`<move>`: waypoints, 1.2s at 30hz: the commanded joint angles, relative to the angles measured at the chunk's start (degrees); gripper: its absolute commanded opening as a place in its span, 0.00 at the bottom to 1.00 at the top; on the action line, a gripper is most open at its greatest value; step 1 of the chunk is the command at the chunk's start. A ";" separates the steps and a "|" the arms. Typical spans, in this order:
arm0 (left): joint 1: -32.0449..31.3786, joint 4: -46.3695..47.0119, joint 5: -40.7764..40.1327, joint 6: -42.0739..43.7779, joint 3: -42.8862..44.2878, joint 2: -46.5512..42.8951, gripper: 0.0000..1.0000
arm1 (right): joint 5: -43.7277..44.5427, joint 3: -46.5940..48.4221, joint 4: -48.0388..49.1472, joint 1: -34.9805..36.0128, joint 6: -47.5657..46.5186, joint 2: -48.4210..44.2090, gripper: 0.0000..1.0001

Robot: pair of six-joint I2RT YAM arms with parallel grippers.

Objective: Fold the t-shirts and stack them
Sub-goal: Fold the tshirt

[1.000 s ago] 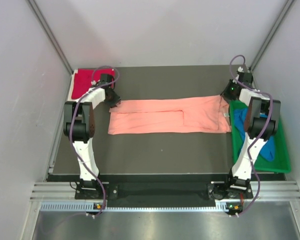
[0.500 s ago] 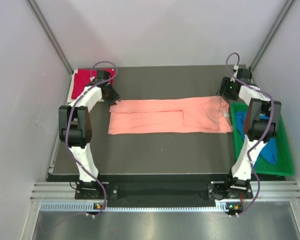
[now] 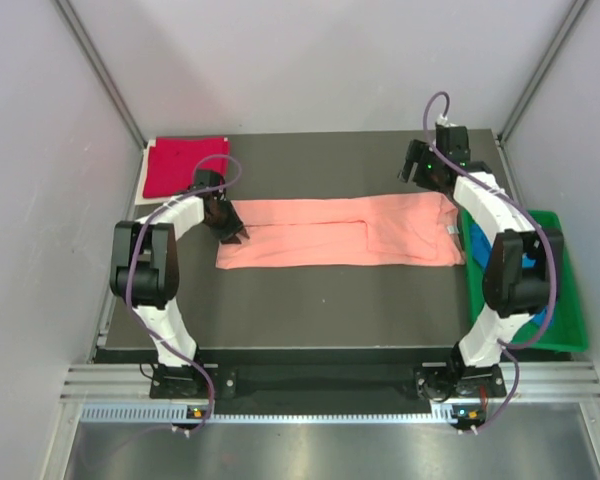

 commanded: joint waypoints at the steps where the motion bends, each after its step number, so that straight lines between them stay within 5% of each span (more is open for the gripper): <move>1: -0.01 -1.82 -0.88 3.99 -0.80 -5.00 0.35 | 1.65 -3.98 0.79 0.80 2.67 -5.59 0.81; 6: 1.12 -6.75 -7.04 6.72 -1.24 -8.60 0.37 | -0.72 -7.85 0.18 1.68 2.40 -9.99 0.80; 14: 6.22 -5.09 -3.28 6.19 -10.72 -15.11 0.42 | -4.85 -11.81 0.26 2.48 2.05 -14.82 0.81; 17: 9.12 -2.19 2.70 5.05 -14.59 -15.90 0.42 | -7.40 -14.62 1.76 3.18 2.14 -16.93 1.00; 28: 9.65 1.15 0.16 3.91 -20.14 -14.50 0.41 | -8.54 -19.19 3.43 3.36 1.61 -18.87 1.00; 33: 9.65 0.98 -4.05 3.91 -20.49 -14.50 0.31 | -8.10 -20.07 3.34 3.36 1.44 -20.01 1.00; 36: 9.65 -0.16 -7.99 3.03 -20.40 -15.90 0.11 | -7.75 -20.60 3.52 3.36 1.44 -20.72 1.00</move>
